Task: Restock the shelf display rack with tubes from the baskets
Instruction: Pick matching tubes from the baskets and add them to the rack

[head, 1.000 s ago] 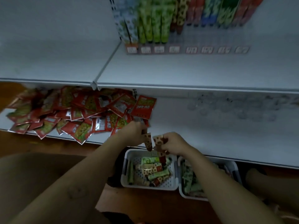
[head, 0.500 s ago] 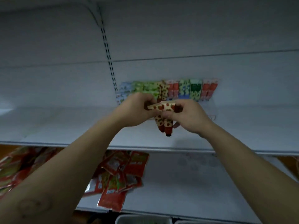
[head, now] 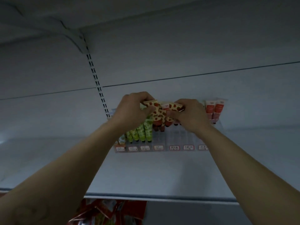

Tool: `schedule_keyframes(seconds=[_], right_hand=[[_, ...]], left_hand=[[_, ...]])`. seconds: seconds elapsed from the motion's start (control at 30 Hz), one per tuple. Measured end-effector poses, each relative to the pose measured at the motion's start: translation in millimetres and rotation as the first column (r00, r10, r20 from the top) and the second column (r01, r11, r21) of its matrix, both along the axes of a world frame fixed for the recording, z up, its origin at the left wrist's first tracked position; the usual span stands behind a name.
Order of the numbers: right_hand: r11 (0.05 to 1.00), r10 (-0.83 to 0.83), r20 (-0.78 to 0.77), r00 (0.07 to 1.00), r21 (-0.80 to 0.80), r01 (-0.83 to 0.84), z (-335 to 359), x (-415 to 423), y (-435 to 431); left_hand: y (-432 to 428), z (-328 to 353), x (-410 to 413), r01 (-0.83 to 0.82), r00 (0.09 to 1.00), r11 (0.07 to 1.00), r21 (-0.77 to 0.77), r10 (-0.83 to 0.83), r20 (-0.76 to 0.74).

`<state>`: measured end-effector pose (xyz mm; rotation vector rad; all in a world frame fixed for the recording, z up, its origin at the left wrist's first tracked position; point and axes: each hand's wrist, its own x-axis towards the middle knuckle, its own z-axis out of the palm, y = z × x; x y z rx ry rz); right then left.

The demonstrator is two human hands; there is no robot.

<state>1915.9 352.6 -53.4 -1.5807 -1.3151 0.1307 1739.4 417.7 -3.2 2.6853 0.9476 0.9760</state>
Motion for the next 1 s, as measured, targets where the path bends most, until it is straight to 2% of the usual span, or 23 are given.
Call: schedule_keyframes(seconds=[0.03,0.17,0.23,0.33,0.43,0.57,0.8,0.9,1.0], right_hand=[[1.0,0.005,0.006,1.0,-0.026,-0.004,-4.4,2.9,8.4],[0.994,0.067,-0.138,0.988,-0.077,-0.078,-21.0,8.6,36.7],[0.993,0.06,-0.126,0.99,-0.093,-0.072,-27.4,8.7,46.6],[0.991,0.031,0.006,1.0,-0.129,-0.03,-30.3,8.0,53.3],[0.989,0.023,0.108,0.994,-0.146,-0.007,-26.4,9.6,55.0],[0.989,-0.005,0.163,0.987,-0.148,0.03,-20.4,11.9,56.5],[0.99,-0.058,0.323,0.945,-0.1,0.096,-32.9,-0.1,58.2],[0.988,-0.079,0.385,0.919,-0.09,0.122,-32.0,-1.8,58.1],[0.991,-0.085,0.394,0.915,-0.062,0.119,-30.2,-1.3,62.8]], left_hand=[[5.4,-2.9,6.0,-0.006,1.0,1.0,0.022,0.006,-0.015],[31.1,-13.5,26.8,-0.03,0.991,0.992,0.121,0.046,-0.129],[42.0,-18.0,34.0,-0.034,0.976,0.99,0.138,0.063,-0.21],[53.3,-24.7,39.0,-0.032,0.951,0.992,0.126,0.069,-0.303],[59.3,-29.1,40.4,-0.015,0.961,0.996,0.093,0.04,-0.272],[62.3,-30.4,40.7,-0.002,0.955,0.993,0.118,0.037,-0.296],[63.8,-35.7,38.5,-0.033,0.96,0.999,0.019,0.037,-0.277],[63.3,-25.6,44.6,-0.027,0.934,0.999,-0.026,0.015,-0.357],[65.0,-15.8,55.8,-0.057,0.864,0.993,0.1,0.1,-0.494]])
